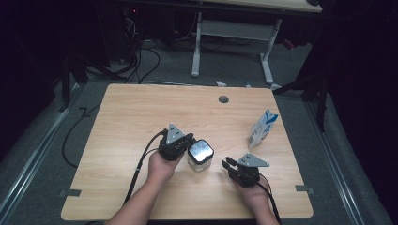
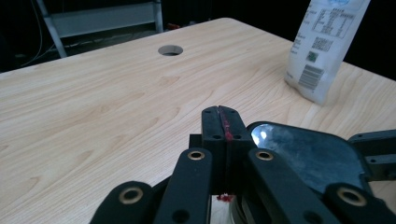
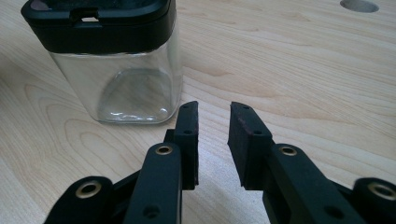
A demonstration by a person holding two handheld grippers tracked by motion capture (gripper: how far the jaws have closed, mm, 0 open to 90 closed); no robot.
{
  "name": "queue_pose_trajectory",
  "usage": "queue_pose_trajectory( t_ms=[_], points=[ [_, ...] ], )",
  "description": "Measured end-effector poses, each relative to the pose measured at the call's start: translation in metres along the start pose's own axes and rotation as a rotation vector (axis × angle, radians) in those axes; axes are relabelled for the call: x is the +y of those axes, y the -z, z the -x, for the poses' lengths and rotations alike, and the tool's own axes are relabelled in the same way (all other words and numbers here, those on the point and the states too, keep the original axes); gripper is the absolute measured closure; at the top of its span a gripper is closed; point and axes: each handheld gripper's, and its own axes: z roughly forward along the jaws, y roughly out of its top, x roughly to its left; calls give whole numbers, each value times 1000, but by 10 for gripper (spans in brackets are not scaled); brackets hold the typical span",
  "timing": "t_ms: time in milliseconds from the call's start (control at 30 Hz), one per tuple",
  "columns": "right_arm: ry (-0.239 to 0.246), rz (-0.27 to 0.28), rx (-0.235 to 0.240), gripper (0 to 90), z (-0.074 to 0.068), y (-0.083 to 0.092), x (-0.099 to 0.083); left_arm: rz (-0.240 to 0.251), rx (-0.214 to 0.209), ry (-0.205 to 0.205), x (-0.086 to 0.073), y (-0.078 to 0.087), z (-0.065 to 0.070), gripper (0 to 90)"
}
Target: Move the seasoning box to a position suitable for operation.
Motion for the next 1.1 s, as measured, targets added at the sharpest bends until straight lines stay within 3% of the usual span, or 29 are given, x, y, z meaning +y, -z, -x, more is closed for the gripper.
queue_pose_trajectory(
  t_ms=[600,1100],
  points=[
    [-6,-6,-13,747,-2,-2,0,1,-8,-16,-2,-3,0,900],
    [8,11,-24,835,-4,0,1,5,-10,-10,-2,-3,0,900]
  ],
)
